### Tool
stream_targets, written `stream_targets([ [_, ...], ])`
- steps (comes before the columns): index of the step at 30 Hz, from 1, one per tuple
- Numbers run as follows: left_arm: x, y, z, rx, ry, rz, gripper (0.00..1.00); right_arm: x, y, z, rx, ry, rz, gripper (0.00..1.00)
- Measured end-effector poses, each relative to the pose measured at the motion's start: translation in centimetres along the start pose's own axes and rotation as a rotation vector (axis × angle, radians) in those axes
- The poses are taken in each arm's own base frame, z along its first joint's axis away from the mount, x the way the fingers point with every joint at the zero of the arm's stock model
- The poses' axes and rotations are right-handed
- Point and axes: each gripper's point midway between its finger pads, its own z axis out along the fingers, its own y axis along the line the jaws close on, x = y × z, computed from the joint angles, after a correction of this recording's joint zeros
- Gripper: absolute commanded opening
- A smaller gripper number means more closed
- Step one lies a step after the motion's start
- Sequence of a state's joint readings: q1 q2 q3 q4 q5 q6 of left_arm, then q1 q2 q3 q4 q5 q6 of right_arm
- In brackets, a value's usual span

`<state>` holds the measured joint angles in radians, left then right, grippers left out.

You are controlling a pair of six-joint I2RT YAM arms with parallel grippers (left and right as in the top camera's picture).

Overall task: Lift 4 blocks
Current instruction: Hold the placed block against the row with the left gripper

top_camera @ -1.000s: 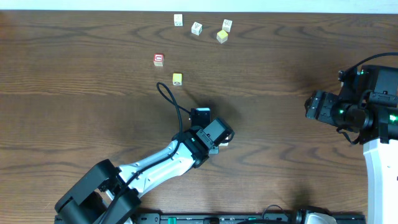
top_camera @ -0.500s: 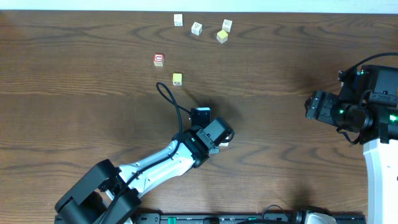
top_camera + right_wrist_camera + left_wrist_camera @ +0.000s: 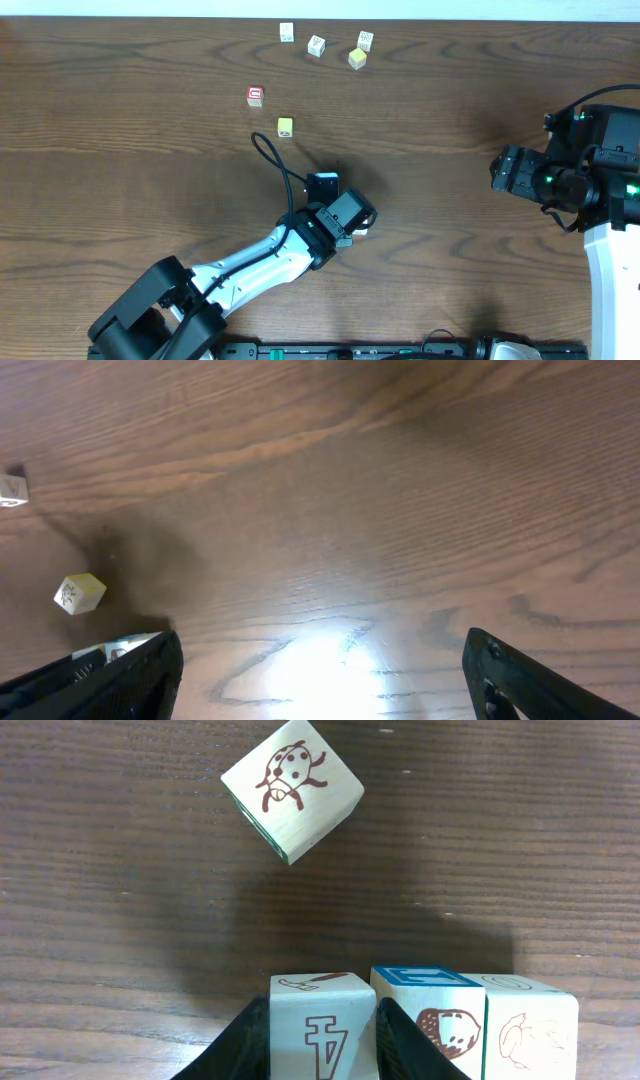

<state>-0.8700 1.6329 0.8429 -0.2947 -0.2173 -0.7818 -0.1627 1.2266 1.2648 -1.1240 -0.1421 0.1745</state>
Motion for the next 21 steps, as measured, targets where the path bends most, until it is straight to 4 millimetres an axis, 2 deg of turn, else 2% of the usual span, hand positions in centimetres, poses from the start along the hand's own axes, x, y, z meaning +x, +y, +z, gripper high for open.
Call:
stream_targets([
  [5, -0.08, 0.07, 0.00, -0.004, -0.005, -0.003, 0.42, 0.01, 0.00, 0.00, 0.000, 0.000, 0.000, 0.87],
  [15, -0.24, 0.21, 0.00, -0.012, -0.014, -0.006, 0.42, 0.00, 0.00, 0.00, 0.000, 0.000, 0.000, 0.87],
  [19, -0.39, 0.34, -0.01, -0.020, -0.023, -0.008, 0.29, 0.01, 0.00, 0.00, 0.000, 0.000, 0.000, 0.87],
  [21, -0.60, 0.40, -0.02, -0.024, -0.034, -0.007, 0.27, 0.00, 0.00, 0.00, 0.000, 0.000, 0.000, 0.87],
])
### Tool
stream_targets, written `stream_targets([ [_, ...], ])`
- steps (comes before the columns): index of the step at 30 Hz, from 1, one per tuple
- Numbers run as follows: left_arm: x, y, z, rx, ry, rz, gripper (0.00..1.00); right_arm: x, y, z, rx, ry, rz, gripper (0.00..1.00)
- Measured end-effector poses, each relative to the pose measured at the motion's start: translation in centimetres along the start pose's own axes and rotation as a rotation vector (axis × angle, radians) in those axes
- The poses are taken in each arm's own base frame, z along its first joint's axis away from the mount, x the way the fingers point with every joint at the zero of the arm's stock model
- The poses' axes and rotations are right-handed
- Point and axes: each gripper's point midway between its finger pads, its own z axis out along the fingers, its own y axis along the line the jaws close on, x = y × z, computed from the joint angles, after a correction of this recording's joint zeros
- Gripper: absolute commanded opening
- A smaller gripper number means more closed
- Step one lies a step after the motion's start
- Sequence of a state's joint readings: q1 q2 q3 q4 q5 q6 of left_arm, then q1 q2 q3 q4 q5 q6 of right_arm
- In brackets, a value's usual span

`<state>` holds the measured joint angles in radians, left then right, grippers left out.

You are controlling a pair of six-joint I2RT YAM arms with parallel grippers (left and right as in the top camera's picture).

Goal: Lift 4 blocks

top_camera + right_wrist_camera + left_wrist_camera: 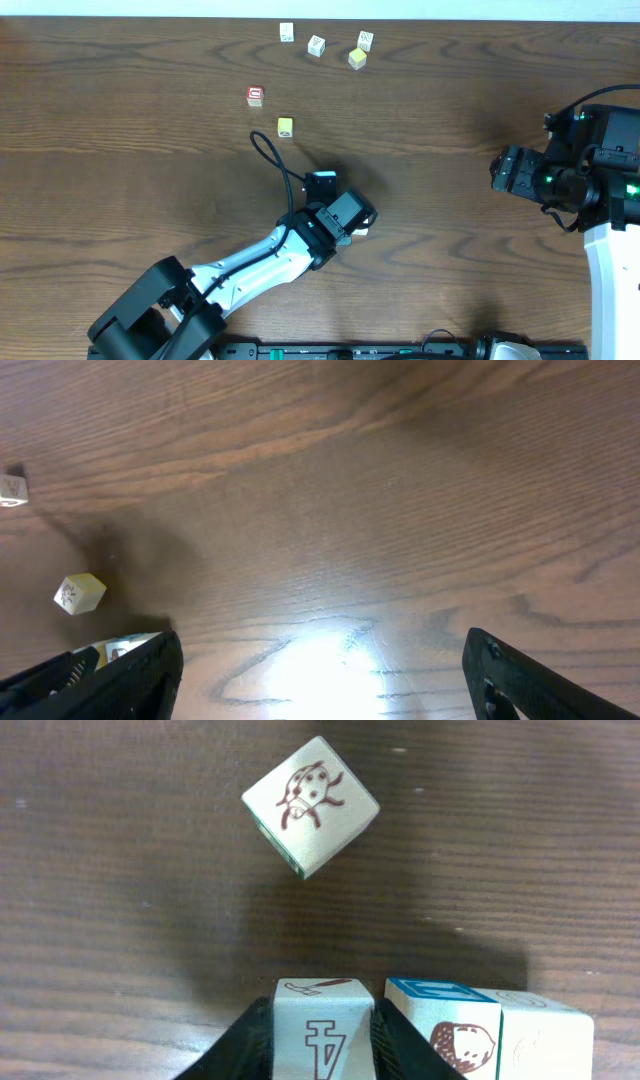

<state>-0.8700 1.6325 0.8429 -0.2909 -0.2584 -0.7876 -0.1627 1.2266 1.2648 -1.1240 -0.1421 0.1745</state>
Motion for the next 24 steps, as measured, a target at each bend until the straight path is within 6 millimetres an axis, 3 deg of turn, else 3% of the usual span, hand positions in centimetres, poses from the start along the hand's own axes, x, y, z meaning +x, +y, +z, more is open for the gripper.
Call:
stream_targets([
  [18, -0.26, 0.19, 0.00, -0.011, -0.014, 0.015, 0.27, 0.00, 0.00, 0.00, 0.000, 0.000, 0.000, 0.87],
  [24, -0.52, 0.06, -0.38, -0.002, -0.023, 0.032, 0.32, -0.06, 0.01, 0.00, 0.000, -0.003, 0.000, 0.87],
])
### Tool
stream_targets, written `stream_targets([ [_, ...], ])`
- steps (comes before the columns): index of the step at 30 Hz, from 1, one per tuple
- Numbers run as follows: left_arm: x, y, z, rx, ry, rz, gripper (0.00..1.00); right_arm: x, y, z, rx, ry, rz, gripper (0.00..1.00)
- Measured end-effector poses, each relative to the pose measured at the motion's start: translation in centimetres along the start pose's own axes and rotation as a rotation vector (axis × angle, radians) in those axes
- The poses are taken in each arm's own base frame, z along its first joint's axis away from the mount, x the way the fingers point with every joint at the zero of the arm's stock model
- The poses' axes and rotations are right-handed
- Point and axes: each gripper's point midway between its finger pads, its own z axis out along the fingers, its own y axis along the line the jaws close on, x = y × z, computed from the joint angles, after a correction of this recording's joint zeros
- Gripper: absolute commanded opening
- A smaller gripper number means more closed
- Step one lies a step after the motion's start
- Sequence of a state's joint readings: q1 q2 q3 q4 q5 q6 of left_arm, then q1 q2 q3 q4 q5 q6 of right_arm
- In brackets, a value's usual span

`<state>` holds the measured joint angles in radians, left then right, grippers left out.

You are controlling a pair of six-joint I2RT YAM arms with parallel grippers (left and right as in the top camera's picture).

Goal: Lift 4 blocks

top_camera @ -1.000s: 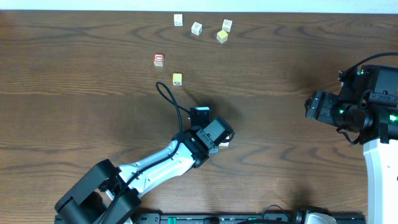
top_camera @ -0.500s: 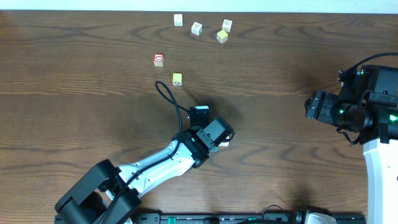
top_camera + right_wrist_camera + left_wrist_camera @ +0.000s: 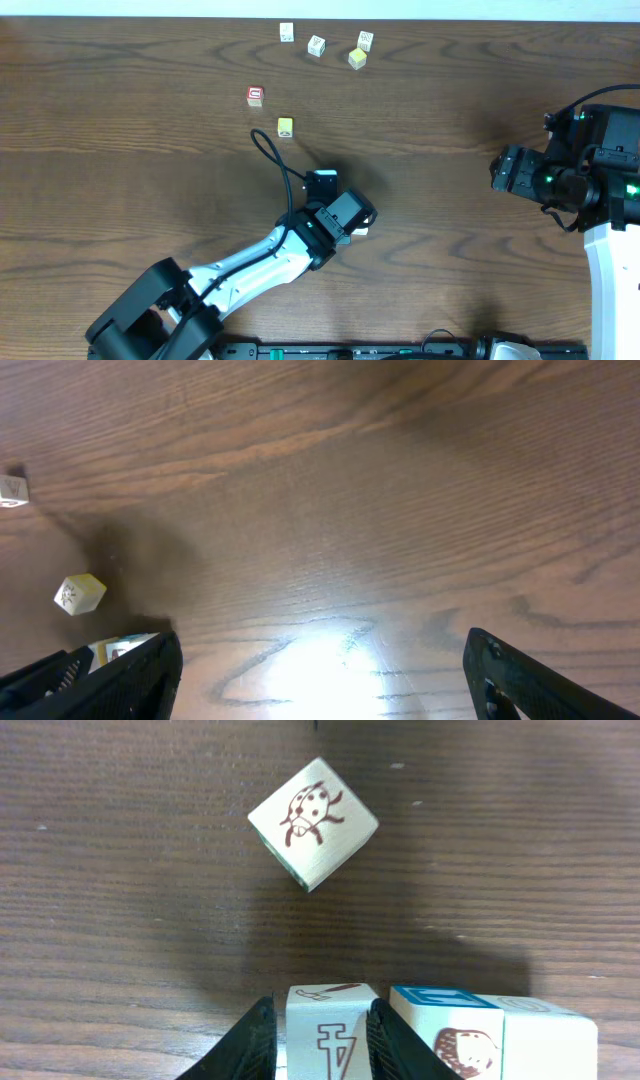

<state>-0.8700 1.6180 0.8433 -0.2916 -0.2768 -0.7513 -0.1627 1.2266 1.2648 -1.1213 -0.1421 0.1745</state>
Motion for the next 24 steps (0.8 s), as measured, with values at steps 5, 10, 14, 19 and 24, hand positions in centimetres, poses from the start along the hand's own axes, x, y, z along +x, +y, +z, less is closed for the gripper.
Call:
stream_targets([
  [5, -0.9, -0.4, -1.1, 0.030, -0.028, -0.014, 0.32, 0.0, 0.0, 0.0, 0.000, -0.001, 0.000, 0.87],
  [10, -1.4, -0.6, -1.5, 0.043, -0.049, 0.001, 0.32, 0.0, 0.0, 0.0, 0.000, -0.002, 0.000, 0.87],
  [14, -2.5, -0.8, -1.6, 0.046, -0.094, 0.030, 0.32, -0.1, 0.0, 0.0, -0.001, -0.003, 0.000, 0.87],
  [19, -4.5, -0.5, -1.4, 0.050, -0.150, 0.012, 0.35, -0.1, 0.0, 0.0, -0.001, -0.003, 0.000, 0.88],
  [24, -7.3, 0.3, -1.3, 0.061, -0.223, -0.055, 0.38, -0.1, 0.0, 0.0, -0.001, -0.004, -0.001, 0.88],
])
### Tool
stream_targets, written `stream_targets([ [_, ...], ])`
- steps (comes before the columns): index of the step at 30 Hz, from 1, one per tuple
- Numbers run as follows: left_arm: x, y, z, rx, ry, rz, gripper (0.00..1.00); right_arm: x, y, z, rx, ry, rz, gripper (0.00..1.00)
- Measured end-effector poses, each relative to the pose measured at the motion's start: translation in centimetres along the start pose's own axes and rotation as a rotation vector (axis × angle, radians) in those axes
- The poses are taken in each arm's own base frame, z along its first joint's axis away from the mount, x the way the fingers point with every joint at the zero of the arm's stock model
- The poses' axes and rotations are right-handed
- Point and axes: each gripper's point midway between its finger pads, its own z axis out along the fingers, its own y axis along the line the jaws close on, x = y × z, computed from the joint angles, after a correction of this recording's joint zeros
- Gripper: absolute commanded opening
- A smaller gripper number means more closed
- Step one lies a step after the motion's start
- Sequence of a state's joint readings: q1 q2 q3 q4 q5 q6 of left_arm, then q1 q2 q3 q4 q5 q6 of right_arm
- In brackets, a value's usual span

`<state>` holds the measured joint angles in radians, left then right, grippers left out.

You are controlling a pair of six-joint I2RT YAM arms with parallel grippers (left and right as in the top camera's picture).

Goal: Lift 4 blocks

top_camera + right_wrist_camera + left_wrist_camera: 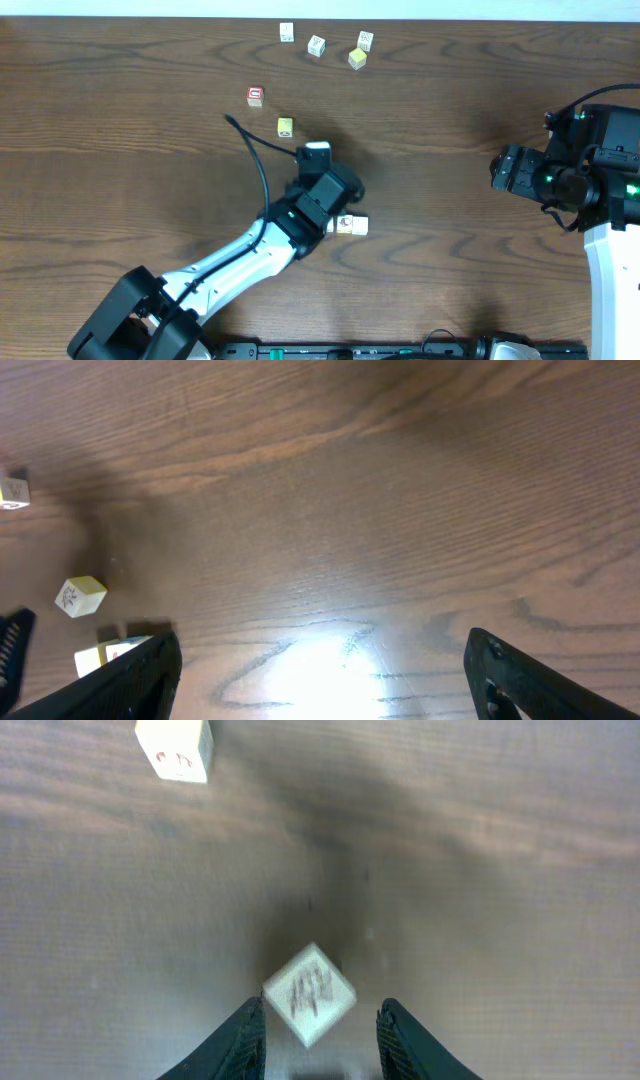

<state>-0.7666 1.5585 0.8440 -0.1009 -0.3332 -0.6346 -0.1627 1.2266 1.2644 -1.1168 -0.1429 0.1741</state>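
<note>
My left gripper (318,1045) is open and hangs over a pale block (310,993) that lies cornerwise on the table, blurred, between the fingertips and below them. Another pale block (175,747) lies farther ahead at the left. From overhead the left gripper (333,200) stands mid-table, with a small cluster of blocks (346,226) just beside it on the wood. The same cluster (108,655) shows in the right wrist view, along with a yellowish block (80,596). My right gripper (320,685) is wide open with nothing between its fingers, above bare wood at the right.
Several small blocks (317,45) lie along the far edge of the table (480,90). A red block (255,95) and a yellow block (285,126) sit nearer the middle. The left arm's black cable (262,160) loops over the wood.
My left gripper was shut on the block marked like a 4. Now it is open, the block is out of it, and it stands farther up the table over the cornerwise block. The right arm is unchanged.
At all three earlier moments my left gripper was shut on the marked block beside two other blocks, and the ladybug block ahead looked smaller each time. Now the gripper is open over a cornerwise block and the cluster lies uncovered. The right arm kept still throughout.
</note>
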Motion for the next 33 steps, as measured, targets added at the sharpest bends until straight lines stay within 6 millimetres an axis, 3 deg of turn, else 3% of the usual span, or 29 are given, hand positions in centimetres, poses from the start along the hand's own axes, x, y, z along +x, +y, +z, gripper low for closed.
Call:
stream_targets([
  [7, -1.5, 0.7, 0.4, -0.006, -0.038, -0.080, 0.39, -0.1, 0.0, 0.0, -0.001, -0.004, -0.001, 0.89],
  [11, -1.3, 0.8, 0.6, -0.009, -0.034, -0.120, 0.47, -0.2, 0.0, 0.0, -0.002, -0.007, -0.001, 0.89],
  [19, -0.1, 1.2, 1.7, -0.038, -0.003, -0.229, 0.53, -0.2, 0.2, 0.0, -0.008, -0.007, -0.001, 0.90],
  [33, 0.3, -0.2, 4.2, -0.077, 0.052, -0.358, 0.53, -0.1, 0.2, 0.0, -0.013, -0.005, -0.001, 0.90],
])
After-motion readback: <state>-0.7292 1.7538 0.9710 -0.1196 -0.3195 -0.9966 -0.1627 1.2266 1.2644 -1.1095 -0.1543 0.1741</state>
